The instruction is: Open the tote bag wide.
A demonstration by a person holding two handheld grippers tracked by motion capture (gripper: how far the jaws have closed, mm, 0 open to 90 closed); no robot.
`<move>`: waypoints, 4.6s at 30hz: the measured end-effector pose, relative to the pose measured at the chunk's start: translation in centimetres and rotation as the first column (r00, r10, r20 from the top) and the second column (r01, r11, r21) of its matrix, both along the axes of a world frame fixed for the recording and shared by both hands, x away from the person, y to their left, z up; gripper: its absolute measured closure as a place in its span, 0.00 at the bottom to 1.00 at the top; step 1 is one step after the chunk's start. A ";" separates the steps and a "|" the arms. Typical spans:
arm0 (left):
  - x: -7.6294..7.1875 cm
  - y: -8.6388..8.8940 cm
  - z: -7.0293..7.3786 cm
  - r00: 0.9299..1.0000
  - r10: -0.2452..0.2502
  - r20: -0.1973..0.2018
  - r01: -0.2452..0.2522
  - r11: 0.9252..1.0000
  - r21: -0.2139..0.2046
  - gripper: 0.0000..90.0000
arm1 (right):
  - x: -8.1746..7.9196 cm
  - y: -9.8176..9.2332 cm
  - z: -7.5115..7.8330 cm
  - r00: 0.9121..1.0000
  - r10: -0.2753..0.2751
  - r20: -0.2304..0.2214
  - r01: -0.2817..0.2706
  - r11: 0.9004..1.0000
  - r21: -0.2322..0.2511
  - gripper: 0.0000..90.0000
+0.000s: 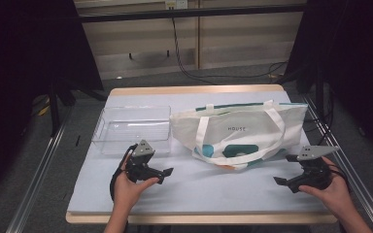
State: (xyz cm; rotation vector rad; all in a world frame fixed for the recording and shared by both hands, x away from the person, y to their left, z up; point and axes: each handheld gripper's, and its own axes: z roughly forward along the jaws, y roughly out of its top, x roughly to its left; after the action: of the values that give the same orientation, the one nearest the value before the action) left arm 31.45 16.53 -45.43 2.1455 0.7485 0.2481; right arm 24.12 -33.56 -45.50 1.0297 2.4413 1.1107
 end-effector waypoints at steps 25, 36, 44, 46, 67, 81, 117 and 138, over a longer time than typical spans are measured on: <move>1.0 -2.4 3.6 0.997 -0.083 0.001 0.083 0.996 -0.034 0.06 | 0.9 0.1 2.2 1.000 0.002 0.017 -0.003 0.998 0.059 0.09; 1.9 -2.7 6.0 0.995 -0.101 0.015 0.101 0.994 -0.028 0.09 | 1.9 0.0 4.5 1.000 0.000 0.030 -0.003 0.996 0.084 0.14; 2.6 -2.8 6.9 0.993 -0.116 -0.001 0.116 0.993 -0.022 0.10 | 2.3 0.4 5.7 0.999 0.032 0.036 -0.035 0.995 0.094 0.18; 2.8 -2.8 7.0 0.993 -0.118 0.002 0.118 0.993 -0.023 0.10 | 2.4 0.4 5.9 0.999 0.037 0.040 -0.040 0.995 0.094 0.18; 4.2 -3.4 9.3 0.991 -0.134 -0.011 0.134 0.991 0.003 0.10 | 3.0 -0.4 7.7 0.999 0.010 0.053 -0.015 0.996 0.088 0.21; 5.3 -4.0 10.9 0.989 -0.151 -0.011 0.151 0.988 0.020 0.10 | 4.5 -0.2 9.4 0.998 0.018 0.068 -0.023 0.996 0.081 0.21; 7.9 -5.4 14.5 0.987 -0.159 0.008 0.159 0.987 0.021 0.11 | 6.4 0.4 11.6 0.995 0.032 0.090 -0.038 0.997 0.064 0.21; 10.4 -7.6 14.8 0.980 -0.198 -0.022 0.198 0.980 -0.003 0.43 | 6.5 1.2 10.5 0.993 0.087 0.081 -0.090 0.996 0.030 0.58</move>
State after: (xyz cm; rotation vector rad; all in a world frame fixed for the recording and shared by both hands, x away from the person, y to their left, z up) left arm 41.86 8.90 -30.65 2.2069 0.5411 0.1189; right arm 30.62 -32.38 -34.99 0.8759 2.4338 1.2004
